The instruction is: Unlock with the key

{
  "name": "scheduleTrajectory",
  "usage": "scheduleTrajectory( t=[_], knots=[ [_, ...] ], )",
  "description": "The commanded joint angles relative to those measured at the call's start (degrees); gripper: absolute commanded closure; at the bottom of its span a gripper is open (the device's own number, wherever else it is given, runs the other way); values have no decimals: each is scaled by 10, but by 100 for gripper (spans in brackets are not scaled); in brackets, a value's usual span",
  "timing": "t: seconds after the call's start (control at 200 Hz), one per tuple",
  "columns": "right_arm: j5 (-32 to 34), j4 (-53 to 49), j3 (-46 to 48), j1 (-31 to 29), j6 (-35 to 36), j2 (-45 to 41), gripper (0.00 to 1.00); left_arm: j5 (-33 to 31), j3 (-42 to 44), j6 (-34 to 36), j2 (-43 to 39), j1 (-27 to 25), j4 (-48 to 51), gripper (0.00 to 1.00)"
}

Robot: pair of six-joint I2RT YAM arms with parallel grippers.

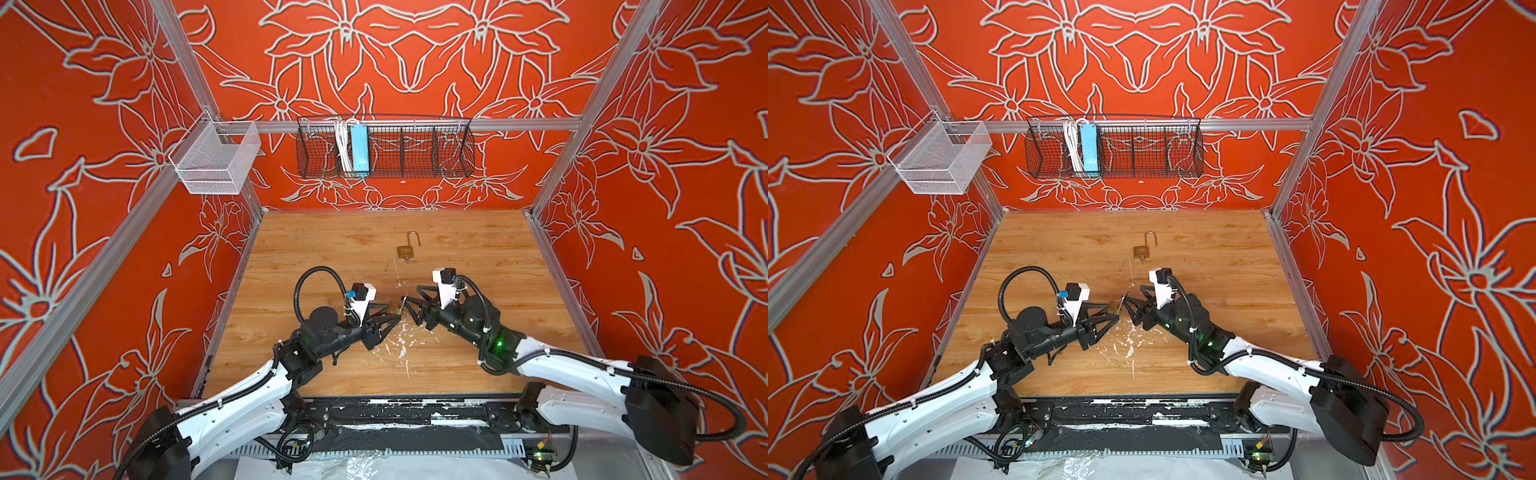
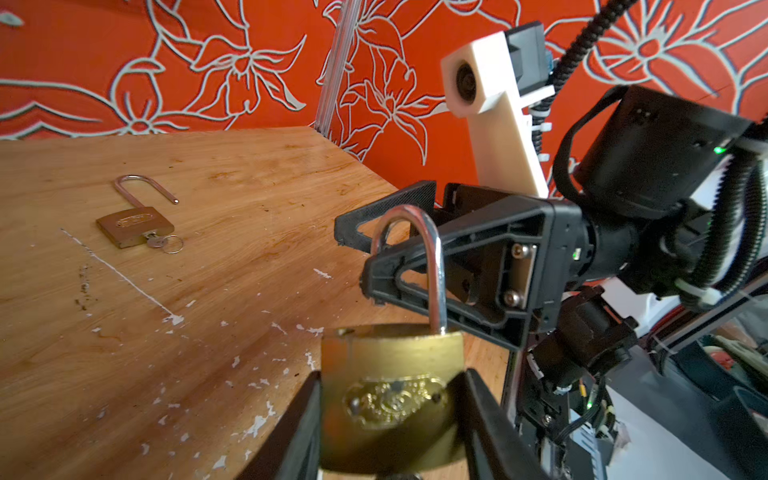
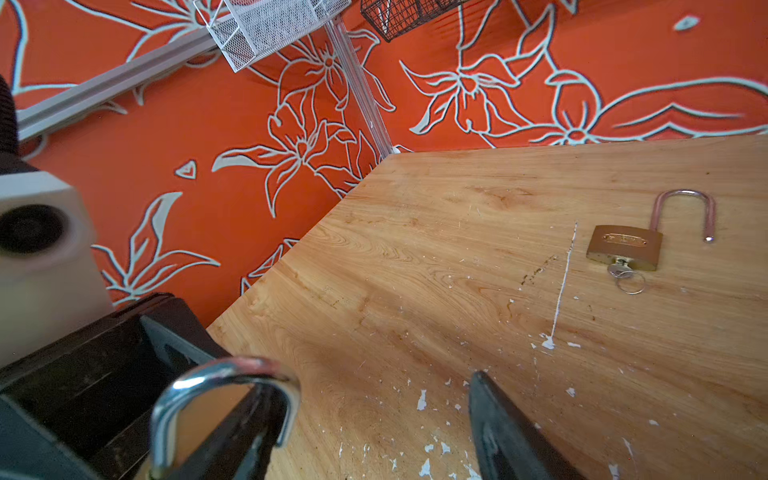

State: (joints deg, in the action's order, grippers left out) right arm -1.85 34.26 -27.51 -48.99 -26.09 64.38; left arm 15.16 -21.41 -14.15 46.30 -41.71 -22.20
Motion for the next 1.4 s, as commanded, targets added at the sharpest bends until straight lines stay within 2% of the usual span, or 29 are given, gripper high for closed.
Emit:
scheduleTrajectory(
  t=[0.0,0.185,0.45,0.636,0.721,0.861,0.926,1.036,1.121,1.261,1.396],
  knots=[
    [41,-41,-16,5,5,-2,27,-51,-35,56,0,-17,-17,100],
    [57,-55,-7,6,2,-18,27,-133,-63,97,35,-31,18,100],
    [65,-80,-2,6,3,-47,26,-242,-89,114,98,-37,-4,100],
    [49,-64,49,6,-1,-113,24,-309,-173,119,242,-30,4,100],
    [54,-81,86,6,4,-179,20,-272,-232,75,311,16,43,100],
    [83,-196,114,5,24,-299,7,-183,-331,-4,431,101,89,100],
    [92,-236,126,6,27,-348,2,-176,-396,-16,490,123,131,100],
    [96,-274,151,7,28,-422,2,-177,-514,-30,588,158,215,100],
    [99,-294,170,7,21,-473,2,-168,-578,-49,650,182,242,100],
    [93,-310,186,7,13,-518,2,-160,-657,-65,726,210,282,100],
    [85,-317,174,7,20,-492,2,-144,-702,-79,770,223,325,100]
  ],
)
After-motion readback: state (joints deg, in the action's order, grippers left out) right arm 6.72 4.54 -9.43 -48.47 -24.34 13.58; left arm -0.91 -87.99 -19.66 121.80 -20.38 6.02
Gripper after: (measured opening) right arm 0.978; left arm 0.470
